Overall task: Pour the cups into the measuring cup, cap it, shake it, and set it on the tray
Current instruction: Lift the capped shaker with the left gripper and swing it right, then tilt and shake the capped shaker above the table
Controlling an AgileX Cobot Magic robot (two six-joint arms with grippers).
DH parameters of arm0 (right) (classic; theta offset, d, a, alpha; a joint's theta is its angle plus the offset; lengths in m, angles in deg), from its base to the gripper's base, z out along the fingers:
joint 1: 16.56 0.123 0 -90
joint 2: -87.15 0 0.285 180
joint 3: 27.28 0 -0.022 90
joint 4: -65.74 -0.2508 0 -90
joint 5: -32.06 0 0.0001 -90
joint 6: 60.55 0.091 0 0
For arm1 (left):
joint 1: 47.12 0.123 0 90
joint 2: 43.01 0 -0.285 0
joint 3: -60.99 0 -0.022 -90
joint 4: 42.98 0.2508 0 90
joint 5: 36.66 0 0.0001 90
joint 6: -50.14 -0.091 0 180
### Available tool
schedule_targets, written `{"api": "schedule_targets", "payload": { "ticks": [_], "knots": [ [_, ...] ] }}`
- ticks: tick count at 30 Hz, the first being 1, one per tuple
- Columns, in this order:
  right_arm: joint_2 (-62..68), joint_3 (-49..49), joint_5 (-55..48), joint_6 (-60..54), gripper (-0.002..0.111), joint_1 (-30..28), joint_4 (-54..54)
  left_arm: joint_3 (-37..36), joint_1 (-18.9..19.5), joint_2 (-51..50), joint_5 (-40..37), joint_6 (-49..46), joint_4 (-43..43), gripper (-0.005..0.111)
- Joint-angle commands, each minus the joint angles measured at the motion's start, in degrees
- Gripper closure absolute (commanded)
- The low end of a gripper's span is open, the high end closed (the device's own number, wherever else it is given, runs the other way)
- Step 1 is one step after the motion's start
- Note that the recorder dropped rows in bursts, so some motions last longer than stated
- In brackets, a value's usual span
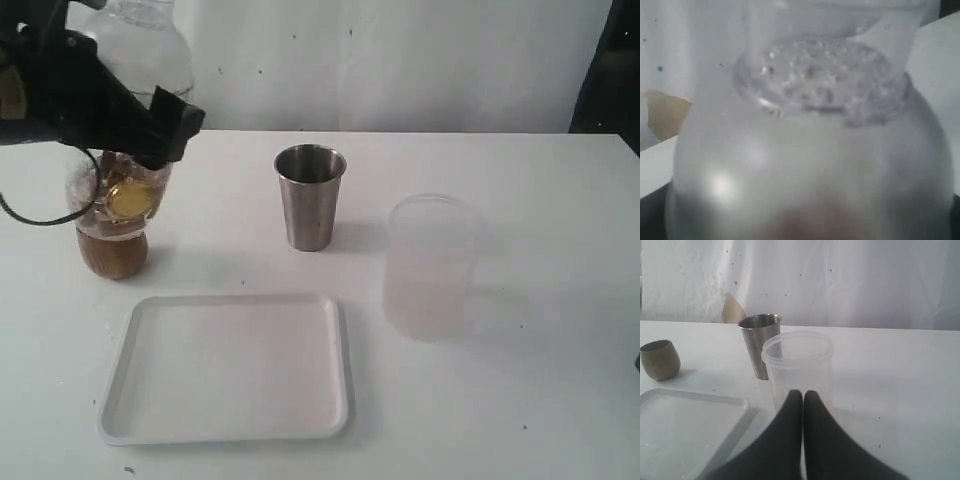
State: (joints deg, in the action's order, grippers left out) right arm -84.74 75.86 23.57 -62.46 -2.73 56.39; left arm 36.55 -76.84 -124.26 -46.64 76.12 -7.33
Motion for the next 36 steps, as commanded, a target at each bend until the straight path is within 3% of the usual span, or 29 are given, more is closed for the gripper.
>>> {"api": "schedule_targets", "payload": {
  "ticks": [1, 6, 14, 20, 36],
  "knots": [
    [-0.33, -0.36, 0.36, 0.22, 0.108, -0.19, -0.05, 6.91, -6.94, -4.03, -8.02, -6.78, 1.31, 0.107],
    [-0.33, -0.36, 0.36, 0.22, 0.108, -0.19, -0.05, 21.57, -16.11, -16.67, -28.33, -16.8, 6.86, 0.107],
    [-0.33, -0.36, 0.36, 0.22, 0.108, -0.19, -0.05, 31.95, -24.03, -28.82, -37.67, -20.26, 19.27, 0.107],
    [-0.33, -0.36, 0.36, 0.22, 0.108, -0.19, -0.05, 35.74, -26.71, -34.78, -41.07, -21.78, 26.28, 0.107],
    [-0.33, -0.36, 0.36, 0.22, 0.108, -0.19, -0.05, 35.88, -31.07, -41.96, -45.75, -23.99, 44.59, 0.107]
  ]
}}
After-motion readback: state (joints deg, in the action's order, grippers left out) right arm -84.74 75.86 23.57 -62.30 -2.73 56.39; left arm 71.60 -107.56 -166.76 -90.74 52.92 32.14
